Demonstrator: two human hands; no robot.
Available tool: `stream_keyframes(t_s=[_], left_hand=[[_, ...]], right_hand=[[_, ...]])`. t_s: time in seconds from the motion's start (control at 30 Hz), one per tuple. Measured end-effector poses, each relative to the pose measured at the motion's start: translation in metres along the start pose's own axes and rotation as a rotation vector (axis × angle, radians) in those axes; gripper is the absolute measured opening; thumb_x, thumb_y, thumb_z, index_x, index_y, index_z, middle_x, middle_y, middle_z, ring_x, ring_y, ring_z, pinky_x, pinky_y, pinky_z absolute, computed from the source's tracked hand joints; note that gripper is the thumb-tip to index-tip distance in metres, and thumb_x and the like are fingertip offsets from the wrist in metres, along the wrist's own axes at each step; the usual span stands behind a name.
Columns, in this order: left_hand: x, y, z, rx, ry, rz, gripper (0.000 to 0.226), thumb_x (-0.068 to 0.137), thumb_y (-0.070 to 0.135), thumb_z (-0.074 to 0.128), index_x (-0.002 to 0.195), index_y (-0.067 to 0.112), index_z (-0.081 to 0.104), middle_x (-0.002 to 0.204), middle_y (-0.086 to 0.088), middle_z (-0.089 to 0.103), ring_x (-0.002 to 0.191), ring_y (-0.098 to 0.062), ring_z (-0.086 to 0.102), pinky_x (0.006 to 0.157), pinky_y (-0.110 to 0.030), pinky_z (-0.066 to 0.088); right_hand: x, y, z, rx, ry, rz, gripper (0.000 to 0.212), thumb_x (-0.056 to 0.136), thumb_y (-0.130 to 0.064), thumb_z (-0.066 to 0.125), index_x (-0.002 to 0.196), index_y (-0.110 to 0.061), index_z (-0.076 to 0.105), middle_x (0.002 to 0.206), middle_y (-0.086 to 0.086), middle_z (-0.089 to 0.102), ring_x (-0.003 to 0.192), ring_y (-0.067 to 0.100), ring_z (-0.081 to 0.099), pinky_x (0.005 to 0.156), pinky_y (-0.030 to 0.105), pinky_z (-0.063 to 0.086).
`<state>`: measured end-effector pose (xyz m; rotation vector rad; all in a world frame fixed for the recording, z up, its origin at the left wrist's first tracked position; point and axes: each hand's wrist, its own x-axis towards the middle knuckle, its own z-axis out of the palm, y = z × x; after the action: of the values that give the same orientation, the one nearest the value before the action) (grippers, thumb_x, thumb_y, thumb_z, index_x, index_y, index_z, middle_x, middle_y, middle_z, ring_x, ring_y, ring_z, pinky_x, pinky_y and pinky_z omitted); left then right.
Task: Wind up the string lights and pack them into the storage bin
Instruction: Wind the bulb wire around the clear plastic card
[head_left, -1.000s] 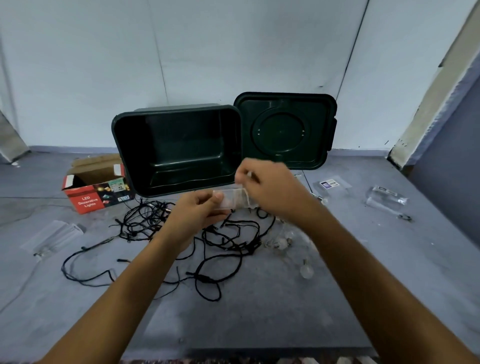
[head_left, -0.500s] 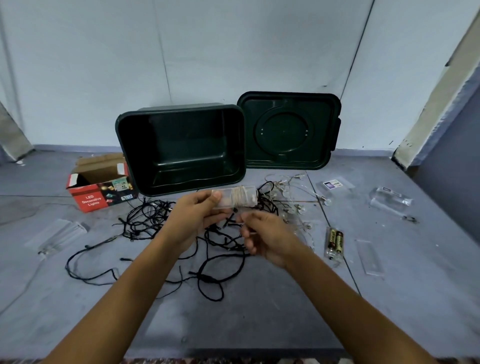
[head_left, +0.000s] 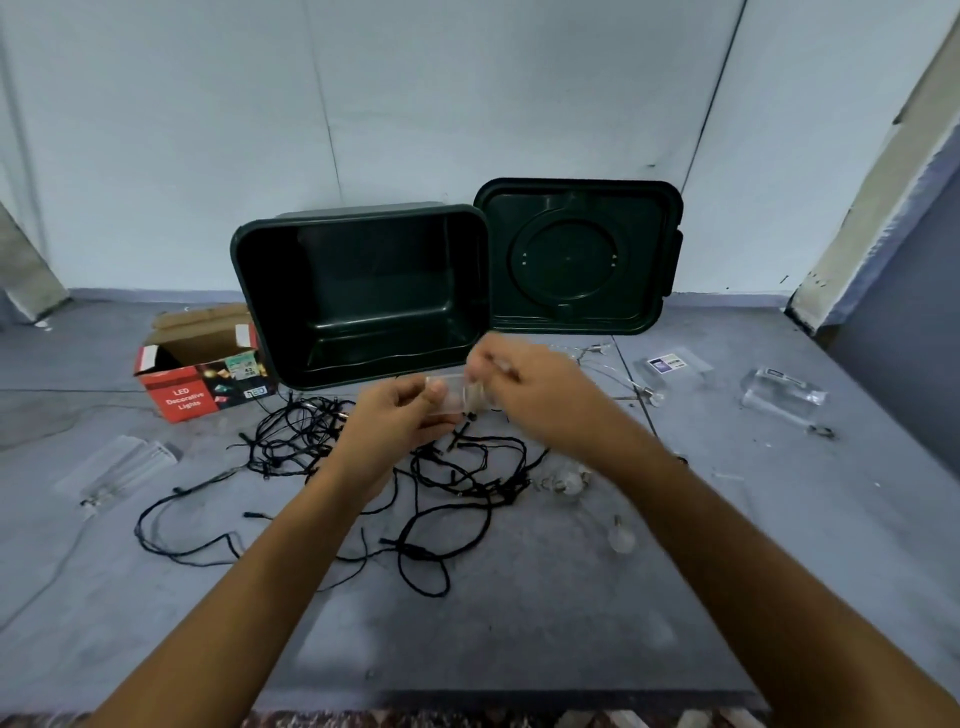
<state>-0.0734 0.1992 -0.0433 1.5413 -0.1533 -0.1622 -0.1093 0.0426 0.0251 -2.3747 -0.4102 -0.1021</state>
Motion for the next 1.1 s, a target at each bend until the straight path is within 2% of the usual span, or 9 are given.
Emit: stream_keyframes(t_s=[0.1, 0.2, 0.4, 0.57, 0.7, 0.8, 0.87, 1.0, 1.1], left_hand=[[-0.003, 0.000, 0.002, -0.011, -0.012, -0.014, 0.018, 0.094, 0.018, 0.049, 0.099, 0.010, 0.064, 0.097, -0.010, 0.068, 0.085, -0.012, 0.068, 0.074, -0.021, 0.055], [-0.007, 0.002, 0.003, -0.040, -0.027, -0.005, 0.020, 0.094, 0.017, 0.049, 0.103, 0.008, 0.064, 0.100, -0.011, 0.068, 0.087, -0.015, 0.069, 0.075, -0.022, 0.056], [-0.005, 0.008, 0.002, -0.069, 0.025, 0.035, 0.024, 0.095, 0.015, 0.046, 0.110, 0.004, 0.061, 0.101, -0.013, 0.066, 0.086, -0.015, 0.067, 0.076, -0.023, 0.057], [-0.001, 0.006, -0.001, -0.054, 0.087, 0.028, 0.019, 0.095, 0.016, 0.047, 0.096, 0.010, 0.064, 0.094, -0.009, 0.068, 0.085, -0.015, 0.067, 0.077, -0.023, 0.056], [0.004, 0.003, -0.002, -0.018, 0.115, 0.029, 0.019, 0.096, 0.017, 0.046, 0.094, 0.010, 0.064, 0.093, -0.008, 0.067, 0.085, -0.015, 0.067, 0.077, -0.023, 0.056], [0.004, -0.001, -0.001, 0.027, 0.059, 0.012, 0.021, 0.096, 0.018, 0.047, 0.100, 0.006, 0.063, 0.099, -0.013, 0.067, 0.092, -0.019, 0.067, 0.082, -0.027, 0.056], [0.002, -0.003, -0.001, 0.039, 0.029, -0.007, 0.022, 0.095, 0.018, 0.047, 0.103, 0.005, 0.063, 0.101, -0.015, 0.066, 0.095, -0.022, 0.066, 0.082, -0.028, 0.056], [-0.002, -0.002, 0.003, 0.033, -0.030, -0.026, 0.020, 0.094, 0.017, 0.049, 0.104, 0.007, 0.063, 0.097, -0.010, 0.066, 0.087, -0.017, 0.067, 0.077, -0.024, 0.057], [-0.002, 0.002, 0.004, -0.021, -0.040, -0.029, 0.017, 0.094, 0.015, 0.048, 0.100, 0.010, 0.063, 0.095, -0.007, 0.067, 0.083, -0.013, 0.069, 0.075, -0.023, 0.057]], right_hand=[[0.038, 0.021, -0.020, 0.057, -0.002, 0.049, 0.019, 0.096, -0.022, 0.046, 0.086, -0.016, 0.061, 0.058, -0.015, 0.052, 0.049, -0.001, 0.045, 0.049, 0.014, 0.035], [0.055, 0.050, -0.017, 0.476, -0.151, 0.252, 0.015, 0.094, -0.018, 0.051, 0.085, -0.012, 0.060, 0.047, -0.010, 0.039, 0.035, 0.001, 0.030, 0.032, 0.014, 0.022], [0.023, 0.068, 0.035, 1.015, -0.230, 0.525, 0.020, 0.098, -0.015, 0.042, 0.083, -0.014, 0.055, 0.053, -0.004, 0.038, 0.036, 0.002, 0.024, 0.028, 0.011, 0.014], [-0.032, 0.037, 0.058, 0.773, 0.023, 0.473, 0.023, 0.098, -0.026, 0.043, 0.085, -0.010, 0.054, 0.054, -0.002, 0.050, 0.036, 0.006, 0.040, 0.035, 0.018, 0.033], [-0.066, 0.002, 0.053, 0.474, -0.017, 0.281, 0.021, 0.097, -0.034, 0.038, 0.091, -0.019, 0.052, 0.056, -0.002, 0.052, 0.043, 0.006, 0.051, 0.046, 0.023, 0.049], [-0.051, -0.003, 0.033, 0.031, -0.041, 0.057, 0.022, 0.100, -0.034, 0.032, 0.096, -0.020, 0.049, 0.057, -0.006, 0.046, 0.045, 0.006, 0.045, 0.050, 0.029, 0.047], [-0.027, -0.001, 0.016, -0.106, -0.016, -0.037, 0.021, 0.100, -0.032, 0.032, 0.095, -0.019, 0.048, 0.064, -0.006, 0.048, 0.051, 0.005, 0.041, 0.048, 0.021, 0.040], [0.032, 0.025, -0.016, -0.079, -0.028, 0.024, 0.020, 0.097, -0.027, 0.042, 0.086, -0.020, 0.057, 0.065, -0.010, 0.049, 0.050, -0.001, 0.042, 0.048, 0.012, 0.032], [0.053, 0.060, -0.013, 0.449, -0.203, 0.300, 0.023, 0.097, -0.024, 0.045, 0.081, -0.016, 0.059, 0.054, -0.007, 0.034, 0.039, 0.004, 0.028, 0.033, 0.013, 0.023]])
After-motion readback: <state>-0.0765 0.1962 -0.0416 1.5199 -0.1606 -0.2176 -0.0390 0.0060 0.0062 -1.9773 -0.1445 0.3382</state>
